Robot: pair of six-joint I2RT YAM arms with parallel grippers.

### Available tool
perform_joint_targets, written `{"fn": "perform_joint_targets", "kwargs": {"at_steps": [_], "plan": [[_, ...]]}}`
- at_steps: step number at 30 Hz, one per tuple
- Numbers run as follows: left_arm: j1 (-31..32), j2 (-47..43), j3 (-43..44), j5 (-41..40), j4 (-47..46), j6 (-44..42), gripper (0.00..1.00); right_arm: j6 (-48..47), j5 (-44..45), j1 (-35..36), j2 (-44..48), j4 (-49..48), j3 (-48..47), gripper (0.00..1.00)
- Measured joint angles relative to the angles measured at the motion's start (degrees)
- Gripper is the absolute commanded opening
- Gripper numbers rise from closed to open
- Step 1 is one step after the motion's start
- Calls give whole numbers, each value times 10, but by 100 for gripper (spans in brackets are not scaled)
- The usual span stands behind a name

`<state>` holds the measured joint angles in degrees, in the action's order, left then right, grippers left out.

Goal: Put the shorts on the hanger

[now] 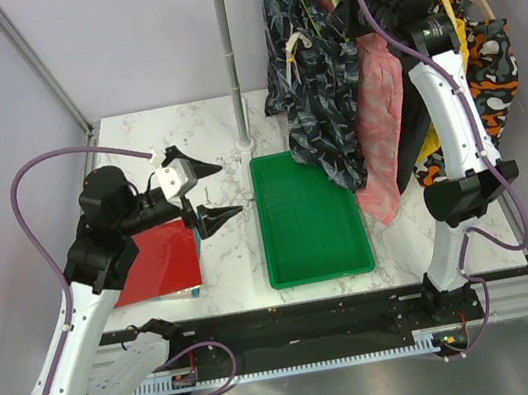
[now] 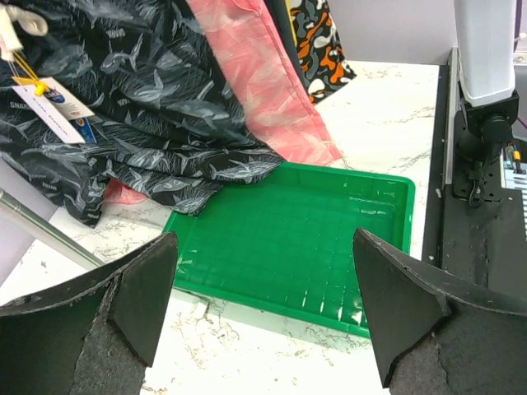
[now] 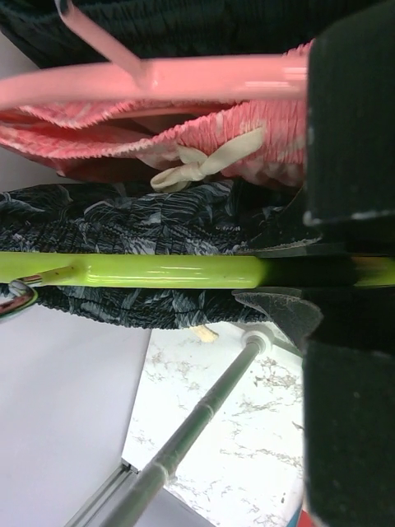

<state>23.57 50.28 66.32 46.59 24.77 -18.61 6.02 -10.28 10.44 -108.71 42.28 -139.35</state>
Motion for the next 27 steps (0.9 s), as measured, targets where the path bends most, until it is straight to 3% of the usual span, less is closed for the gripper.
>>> {"fn": "perform_joint_targets", "kwargs": {"at_steps": [7,8,9,12,14,18,27], "plan": [[0,-13,-14,-1,-1,0,93,18,3,0,-22,-15,0,0],[0,-15,-15,-1,0,0,93,20,3,0,-22,-16,0,7],[0,-16,-17,-1,-1,0,93,22,3,0,-23,-16,0,30],[0,-16,-21,-6,0,0,93,26,0,0,-24,-24,0,59],[0,-16,-23,-16,0,0,93,27,-5,0,-24,-31,0,72],[0,-16,-32,-28,0,6,93,23,-17,0,-5,-39,14,86],[-5,-16,-68,-58,1,79,99,-8,-60,0,152,-40,98,98]]}}
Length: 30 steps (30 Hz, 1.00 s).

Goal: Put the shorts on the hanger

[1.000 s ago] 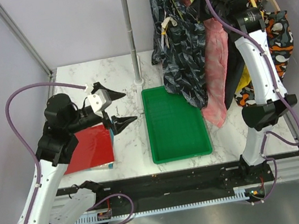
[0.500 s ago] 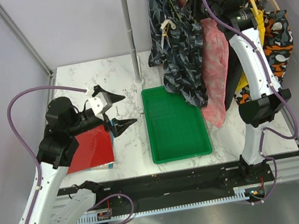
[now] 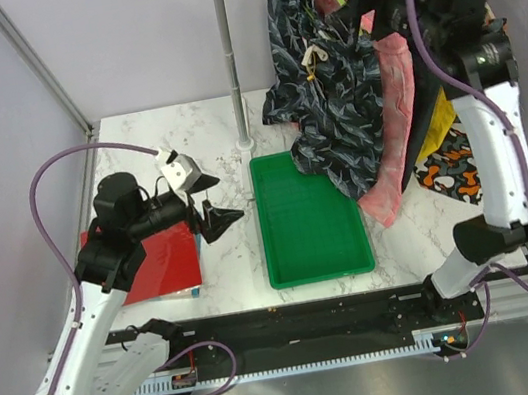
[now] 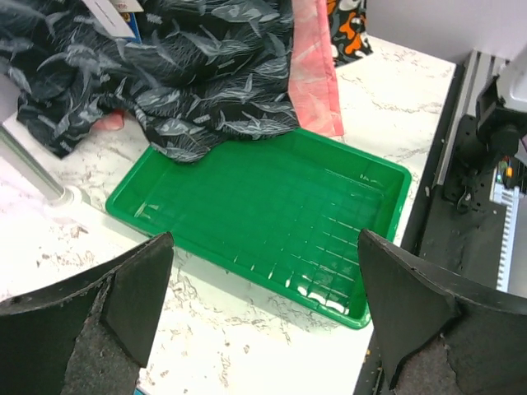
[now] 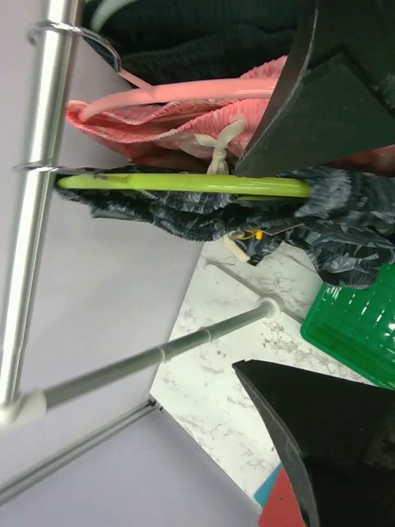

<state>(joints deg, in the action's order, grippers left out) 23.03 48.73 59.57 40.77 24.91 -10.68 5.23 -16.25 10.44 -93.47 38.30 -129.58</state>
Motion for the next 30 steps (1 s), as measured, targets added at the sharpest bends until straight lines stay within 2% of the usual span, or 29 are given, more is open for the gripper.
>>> {"fn": "perform_joint_targets", "kwargs": {"at_steps": [4,13,19,23,30], "plan": [[-25,2,4,-14,12,27,99,-24,-27,0,93,-2,52,98],[-96,59,130,-89,162,30,99,-90,-84,1,275,19,243,98],[-111,24,97,-175,226,29,99,-115,-90,1,372,61,436,98],[-130,-18,36,-252,267,29,99,-124,-89,1,425,78,552,98],[-151,-42,21,-324,294,33,99,-127,-76,1,465,80,670,98]]}}
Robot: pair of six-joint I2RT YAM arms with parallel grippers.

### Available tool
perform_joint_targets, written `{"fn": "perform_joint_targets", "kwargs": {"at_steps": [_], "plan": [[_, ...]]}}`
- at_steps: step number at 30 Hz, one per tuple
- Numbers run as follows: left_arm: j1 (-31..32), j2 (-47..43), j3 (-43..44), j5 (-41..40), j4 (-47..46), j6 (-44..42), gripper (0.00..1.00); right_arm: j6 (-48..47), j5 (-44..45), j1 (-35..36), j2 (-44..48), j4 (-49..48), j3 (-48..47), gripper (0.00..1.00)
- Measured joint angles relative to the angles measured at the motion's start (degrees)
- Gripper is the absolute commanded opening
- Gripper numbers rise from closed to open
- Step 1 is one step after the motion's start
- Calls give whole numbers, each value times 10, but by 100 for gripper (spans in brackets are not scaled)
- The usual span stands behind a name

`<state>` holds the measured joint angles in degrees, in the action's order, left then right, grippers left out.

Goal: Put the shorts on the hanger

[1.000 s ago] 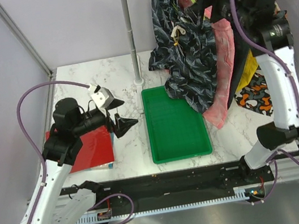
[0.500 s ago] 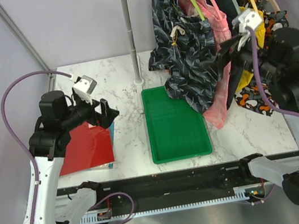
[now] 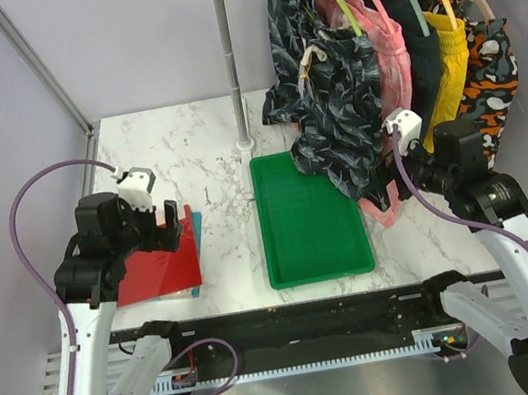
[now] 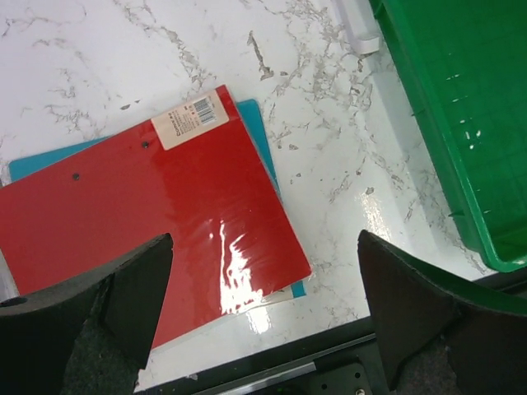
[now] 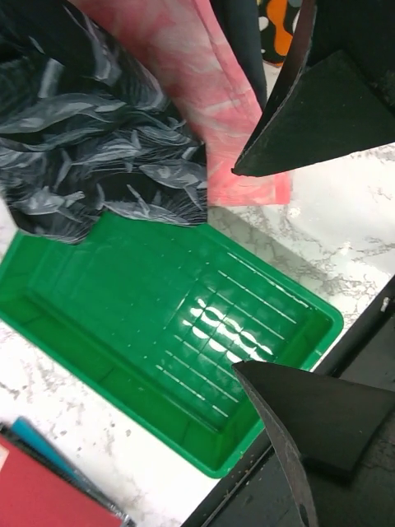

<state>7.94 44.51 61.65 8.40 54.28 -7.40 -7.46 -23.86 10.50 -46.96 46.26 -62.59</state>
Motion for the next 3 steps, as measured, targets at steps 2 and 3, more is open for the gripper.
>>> {"fn": "perform_joint_targets", "kwargs": {"at_steps": [2,3], "plan": [[0,1,3,-13,4,0,99,-1,4,0,-9,0,8,98],[0,2,5,-18,6,0,99,-2,4,0,-13,-1,8,98]]}}
